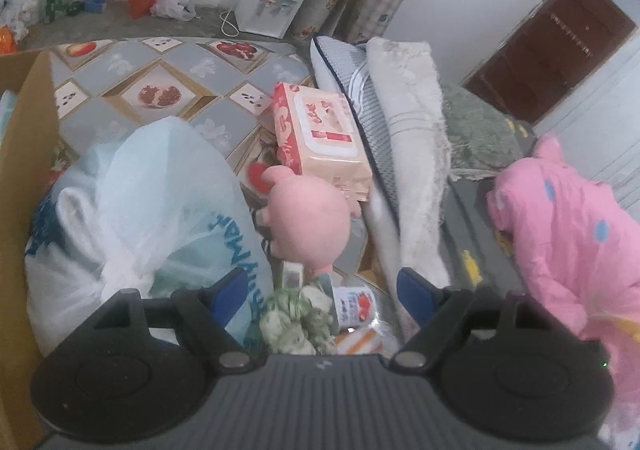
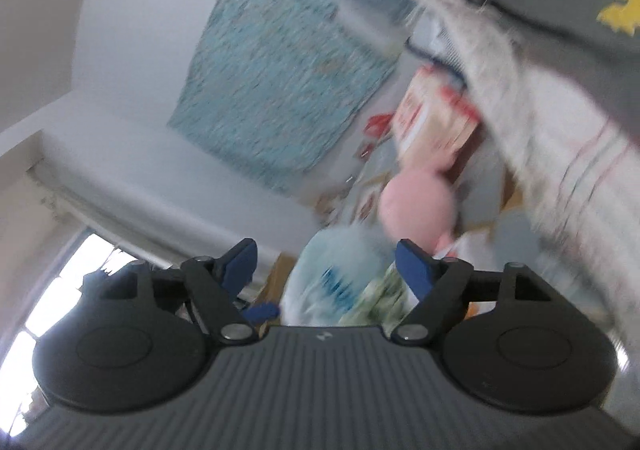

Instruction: Organize soft objects

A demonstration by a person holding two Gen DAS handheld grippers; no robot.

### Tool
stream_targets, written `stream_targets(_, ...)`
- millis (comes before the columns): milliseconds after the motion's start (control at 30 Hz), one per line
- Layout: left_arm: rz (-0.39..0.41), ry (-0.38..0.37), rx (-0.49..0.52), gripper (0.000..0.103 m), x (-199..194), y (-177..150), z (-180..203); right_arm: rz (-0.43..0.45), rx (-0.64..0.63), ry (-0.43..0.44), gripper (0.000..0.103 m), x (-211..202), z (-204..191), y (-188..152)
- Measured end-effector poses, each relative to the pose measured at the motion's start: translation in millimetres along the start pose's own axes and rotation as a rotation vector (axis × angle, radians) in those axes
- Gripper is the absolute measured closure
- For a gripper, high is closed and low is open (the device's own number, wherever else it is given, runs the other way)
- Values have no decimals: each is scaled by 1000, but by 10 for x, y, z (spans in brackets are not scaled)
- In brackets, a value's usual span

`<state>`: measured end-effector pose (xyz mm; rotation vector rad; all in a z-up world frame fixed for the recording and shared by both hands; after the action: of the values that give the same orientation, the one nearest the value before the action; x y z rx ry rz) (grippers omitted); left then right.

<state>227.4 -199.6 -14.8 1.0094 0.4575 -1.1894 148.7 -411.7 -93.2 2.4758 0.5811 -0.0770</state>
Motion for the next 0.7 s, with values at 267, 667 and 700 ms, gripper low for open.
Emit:
stream_targets(267, -5, 102, 177, 21, 592, 146, 226, -49, 21, -124, 22, 653, 337, 264)
stream_targets(667, -57, 243, 501, 21, 1261, 6, 376, -168, 66, -191, 15, 1312, 677, 331)
stream_targets(700, -64, 246, 500, 21, 1299, 16, 372, -179, 63, -184, 14, 1360, 671, 316)
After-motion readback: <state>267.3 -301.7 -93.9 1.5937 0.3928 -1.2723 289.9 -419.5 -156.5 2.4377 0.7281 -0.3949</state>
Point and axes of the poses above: each gripper's, at about its wrist camera, not at the fingertips, and x roughly the way its jaws point, z to its right, y to its top, the point moved 9 cm from there along x, roughly the way its jaws point, and after that the axes turned 10 degrees about -x, right-handed, at the moved point
